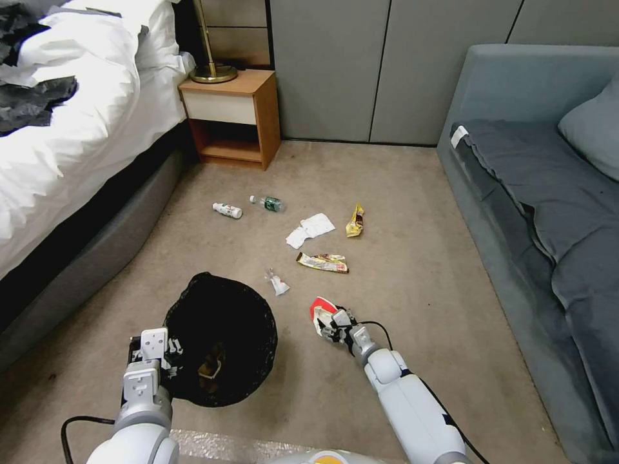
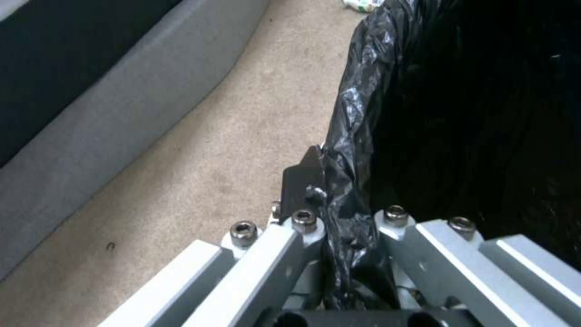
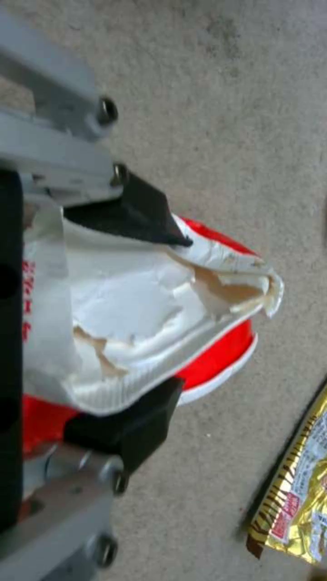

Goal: Pick up the trash bin, then pick up the garbage from the floor and place it into the trash bin.

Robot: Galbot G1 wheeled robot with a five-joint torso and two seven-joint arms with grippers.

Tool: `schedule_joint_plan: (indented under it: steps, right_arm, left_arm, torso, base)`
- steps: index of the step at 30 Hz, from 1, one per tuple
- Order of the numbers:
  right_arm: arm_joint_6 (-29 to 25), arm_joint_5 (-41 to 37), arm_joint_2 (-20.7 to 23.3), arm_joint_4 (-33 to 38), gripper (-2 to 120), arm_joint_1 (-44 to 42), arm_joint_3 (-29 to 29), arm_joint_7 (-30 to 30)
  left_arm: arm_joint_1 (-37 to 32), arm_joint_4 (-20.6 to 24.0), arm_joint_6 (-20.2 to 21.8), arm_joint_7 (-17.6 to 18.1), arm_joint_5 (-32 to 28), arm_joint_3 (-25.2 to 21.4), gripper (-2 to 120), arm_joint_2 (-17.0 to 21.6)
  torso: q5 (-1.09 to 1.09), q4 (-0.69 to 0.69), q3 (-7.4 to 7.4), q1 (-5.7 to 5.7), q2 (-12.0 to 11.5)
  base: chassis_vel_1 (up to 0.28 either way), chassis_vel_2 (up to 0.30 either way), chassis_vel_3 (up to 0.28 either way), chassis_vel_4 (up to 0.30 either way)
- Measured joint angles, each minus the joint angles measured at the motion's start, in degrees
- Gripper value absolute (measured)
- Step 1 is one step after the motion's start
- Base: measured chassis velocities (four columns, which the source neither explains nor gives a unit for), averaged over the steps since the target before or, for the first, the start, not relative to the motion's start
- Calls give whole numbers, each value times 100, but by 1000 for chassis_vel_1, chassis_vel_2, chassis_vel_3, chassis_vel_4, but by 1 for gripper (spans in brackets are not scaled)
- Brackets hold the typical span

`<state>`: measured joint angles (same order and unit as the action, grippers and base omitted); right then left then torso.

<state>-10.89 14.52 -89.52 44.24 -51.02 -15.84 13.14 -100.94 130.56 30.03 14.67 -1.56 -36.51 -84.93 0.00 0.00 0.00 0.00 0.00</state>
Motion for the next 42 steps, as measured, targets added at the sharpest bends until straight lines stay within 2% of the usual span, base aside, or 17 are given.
schedule_joint_plan:
  steps: [1, 3, 5, 8, 9, 15, 28, 32, 35, 36, 39, 40, 42]
  right_arm:
    - [0, 0, 0, 0, 52, 0, 0, 0]
    - [1, 0, -11, -18, 42, -22, -1, -18]
    - [1, 0, -12, -22, 39, -30, -3, -22]
    - [4, 1, -9, -10, 22, -51, -4, -26]
    - [4, 1, -9, -10, 22, -51, -4, -26]
    - [14, -19, 9, 72, 0, -68, -20, -55]
    - [40, -265, 58, 370, 0, -176, -2, -331]
    - [41, -632, 132, 868, 0, -293, 100, -494]
    - [-50, -1286, 264, 1870, 0, -477, 307, -589]
    - [-50, -1286, 264, 1870, 0, -477, 307, -589]
    - [-266, -1622, 404, 3031, 0, -632, 526, -573]
    - [-266, -1622, 404, 3031, 0, -632, 526, -573]
    - [-293, -1883, 556, 3773, 0, -766, 756, -422]
  left_arm:
    - [0, 0, 0, 0, 0, 0, 1, 0]
    - [0, 0, -1, -1, -4, 1, 1, -2]
    - [-1, 1, -2, -1, -7, 1, 1, -2]
    - [-2, 1, -8, -3, -15, -5, 1, 2]
    - [-2, 1, -8, -3, -15, -5, 1, 2]
    - [17, 12, -8, -3, -16, 13, 1, -2]
    - [24, 6, -9, -7, -10, 34, 1, 22]
    - [29, -26, -11, -10, -9, 34, 1, 64]
    - [46, -45, -11, -12, -10, 51, 1, 83]
    - [46, -45, -11, -12, -10, 51, 1, 83]
    - [62, -73, -10, -14, -9, 65, 1, 125]
    - [62, -73, -10, -14, -9, 65, 1, 125]
    - [84, -90, -2, -16, -10, 64, 1, 146]
  torso:
    - [0, 0, 0, 0, 0]
    - [0, 0, 0, 0, 0]
    - [0, 0, 0, 0, 0]
    - [0, 0, 0, 0, 0]
    - [0, 0, 0, 0, 0]
    - [0, 0, 0, 0, 0]
    - [0, 0, 0, 0, 0]
    - [0, 0, 0, 0, 0]
    - [-1, -1, 0, 0, 0]
    - [-1, -1, 0, 0, 0]
    - [-1, 0, -1, 0, 0]
    - [-1, 0, -1, 0, 0]
    - [0, -1, -1, 0, 0]
  base:
    - [0, 0, 0, 0]
    - [0, 0, 0, 0]
    - [0, 0, 0, 0]
    - [0, 0, 0, 0]
    - [0, 0, 0, 0]
    - [0, 0, 0, 0]
    - [0, 0, 0, 0]
    - [0, 0, 0, 0]
    - [0, 0, 0, 0]
    - [0, 0, 0, 0]
    - [0, 0, 0, 0]
    - [0, 0, 0, 0]
    - [0, 0, 0, 0]
